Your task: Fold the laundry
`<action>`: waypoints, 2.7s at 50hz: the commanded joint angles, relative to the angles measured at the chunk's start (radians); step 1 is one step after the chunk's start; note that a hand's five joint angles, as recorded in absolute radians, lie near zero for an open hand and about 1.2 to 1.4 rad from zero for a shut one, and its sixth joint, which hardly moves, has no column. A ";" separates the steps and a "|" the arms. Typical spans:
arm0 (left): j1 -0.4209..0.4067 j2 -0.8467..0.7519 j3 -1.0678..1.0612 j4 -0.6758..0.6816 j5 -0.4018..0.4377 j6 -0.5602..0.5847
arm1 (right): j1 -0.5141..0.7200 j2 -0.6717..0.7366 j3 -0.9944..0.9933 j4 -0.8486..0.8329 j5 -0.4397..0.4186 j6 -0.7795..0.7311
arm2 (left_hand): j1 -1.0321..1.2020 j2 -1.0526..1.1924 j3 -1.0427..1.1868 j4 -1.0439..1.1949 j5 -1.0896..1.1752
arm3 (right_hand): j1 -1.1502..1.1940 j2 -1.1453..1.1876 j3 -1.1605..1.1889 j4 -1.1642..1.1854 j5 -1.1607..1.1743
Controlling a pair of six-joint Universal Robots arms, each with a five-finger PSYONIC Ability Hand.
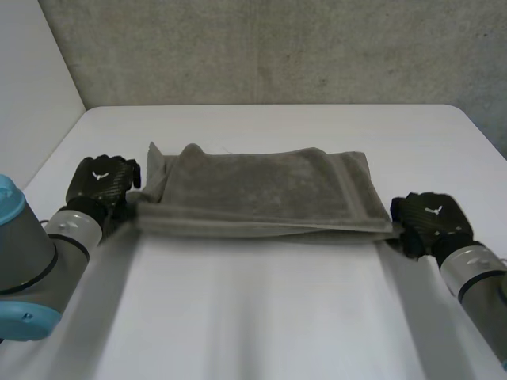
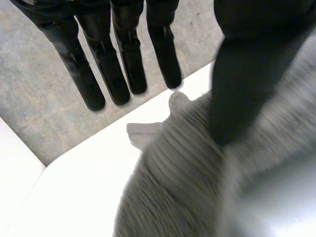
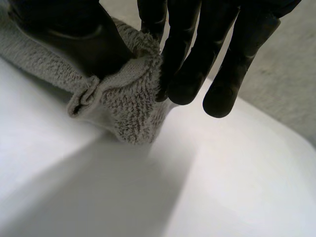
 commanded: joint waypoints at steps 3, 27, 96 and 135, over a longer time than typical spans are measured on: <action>-0.005 0.013 -0.062 -0.012 0.008 0.015 | -0.041 -0.047 0.023 -0.010 -0.072 0.004 | -0.423 -0.436 -0.439 -0.436 -0.430 | 0.077 0.056 0.057 0.057 0.054; 0.130 0.097 -0.088 -0.303 0.242 0.365 | -0.136 -0.048 0.014 0.002 -0.086 -0.004 | 0.072 0.059 0.056 0.059 0.064 | 0.077 0.056 0.057 0.057 0.054; 0.165 -0.131 -0.017 -0.193 0.285 0.353 | -0.125 -0.037 0.029 0.007 -0.091 -0.010 | 0.284 0.271 0.269 0.271 0.277 | 0.077 0.056 0.057 0.057 0.054; 0.242 0.304 -0.163 -0.468 0.288 0.302 | -0.174 -0.251 -0.158 0.705 -0.276 -0.443 | 0.727 0.715 0.712 0.714 0.720 | 0.077 0.056 0.057 0.057 0.054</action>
